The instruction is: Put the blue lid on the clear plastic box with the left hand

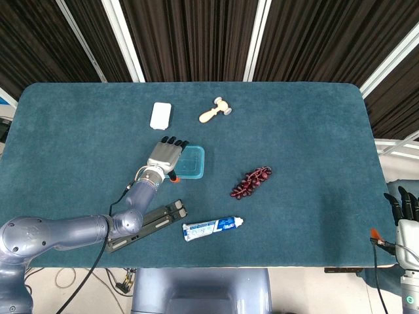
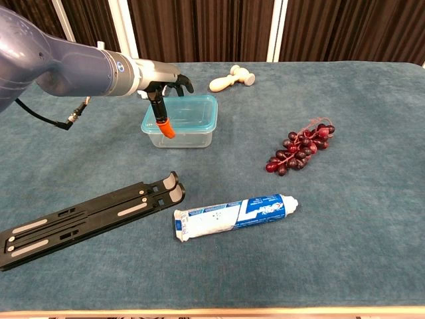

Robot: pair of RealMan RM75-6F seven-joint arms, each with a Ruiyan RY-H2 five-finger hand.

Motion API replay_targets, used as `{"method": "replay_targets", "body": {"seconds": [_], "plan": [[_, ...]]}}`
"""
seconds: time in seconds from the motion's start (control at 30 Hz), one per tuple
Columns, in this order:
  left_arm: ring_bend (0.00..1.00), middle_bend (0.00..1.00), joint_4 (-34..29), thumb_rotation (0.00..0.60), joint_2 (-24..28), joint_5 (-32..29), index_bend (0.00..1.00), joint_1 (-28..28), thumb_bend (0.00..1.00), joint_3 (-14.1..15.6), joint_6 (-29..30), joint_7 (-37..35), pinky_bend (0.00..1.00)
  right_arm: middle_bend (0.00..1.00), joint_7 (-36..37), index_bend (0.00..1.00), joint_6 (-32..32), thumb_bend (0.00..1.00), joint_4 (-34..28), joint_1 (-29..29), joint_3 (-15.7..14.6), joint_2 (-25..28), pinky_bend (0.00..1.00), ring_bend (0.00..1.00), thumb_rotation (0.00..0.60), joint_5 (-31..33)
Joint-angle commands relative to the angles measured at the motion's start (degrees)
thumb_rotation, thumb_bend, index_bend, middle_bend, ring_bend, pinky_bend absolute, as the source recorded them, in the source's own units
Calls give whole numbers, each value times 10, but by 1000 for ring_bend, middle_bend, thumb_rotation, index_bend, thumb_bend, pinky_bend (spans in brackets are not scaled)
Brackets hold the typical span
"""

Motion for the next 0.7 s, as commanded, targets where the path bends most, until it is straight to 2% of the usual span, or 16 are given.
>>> {"method": "replay_targets", "body": {"seconds": [0.03, 0.57, 0.7], "plan": [[0, 86, -1, 600, 1, 0, 75, -1, 183, 2, 0, 3, 33, 40, 0, 166, 0, 290, 0, 0, 0, 0, 0, 21, 600, 0], [0, 6, -28, 600, 20, -5, 49, -9, 149, 14, 1, 22, 33, 40, -1, 166, -1, 291, -1, 0, 0, 0, 0, 21, 600, 1], [0, 6, -48, 600, 35, 16, 49, -8, 149, 9, 16, 16, 33, 40, -3, 166, -1, 292, -1, 0, 0, 0, 0, 21, 600, 1]]}}
